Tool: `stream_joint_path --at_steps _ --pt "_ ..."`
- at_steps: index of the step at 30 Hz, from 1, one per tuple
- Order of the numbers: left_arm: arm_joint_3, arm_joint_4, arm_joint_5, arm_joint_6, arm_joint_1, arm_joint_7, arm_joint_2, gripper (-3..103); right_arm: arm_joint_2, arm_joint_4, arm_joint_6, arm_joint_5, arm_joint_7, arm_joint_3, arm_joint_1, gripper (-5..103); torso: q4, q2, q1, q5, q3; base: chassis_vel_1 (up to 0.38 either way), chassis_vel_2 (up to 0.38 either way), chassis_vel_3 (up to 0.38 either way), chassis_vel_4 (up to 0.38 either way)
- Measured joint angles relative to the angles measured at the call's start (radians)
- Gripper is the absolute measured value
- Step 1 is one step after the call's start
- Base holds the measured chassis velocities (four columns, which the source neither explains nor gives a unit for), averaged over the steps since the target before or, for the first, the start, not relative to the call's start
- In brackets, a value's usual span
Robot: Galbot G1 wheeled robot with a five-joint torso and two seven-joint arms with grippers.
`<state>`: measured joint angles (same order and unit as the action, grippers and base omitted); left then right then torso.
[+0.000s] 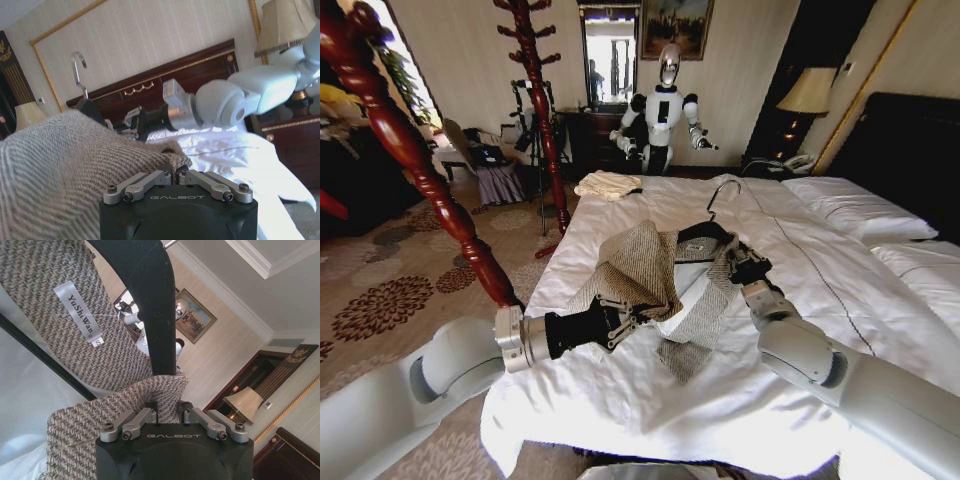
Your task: Pick up the clothes from the bed and hang them on the clothes hanger.
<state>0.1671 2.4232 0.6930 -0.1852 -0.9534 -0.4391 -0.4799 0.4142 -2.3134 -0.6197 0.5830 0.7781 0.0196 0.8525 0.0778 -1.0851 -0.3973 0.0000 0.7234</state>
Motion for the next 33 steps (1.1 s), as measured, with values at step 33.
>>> stream_joint_path --at_steps 33 --pt "-0.031 0.036 0.102 -0.03 0.129 0.131 -0.022 1 0.007 0.039 -0.119 -0.11 0.08 -0.115 -0.005 18 0.0 0.0 0.0 0.0 0.0 0.0 0.0 0.0 0.0"
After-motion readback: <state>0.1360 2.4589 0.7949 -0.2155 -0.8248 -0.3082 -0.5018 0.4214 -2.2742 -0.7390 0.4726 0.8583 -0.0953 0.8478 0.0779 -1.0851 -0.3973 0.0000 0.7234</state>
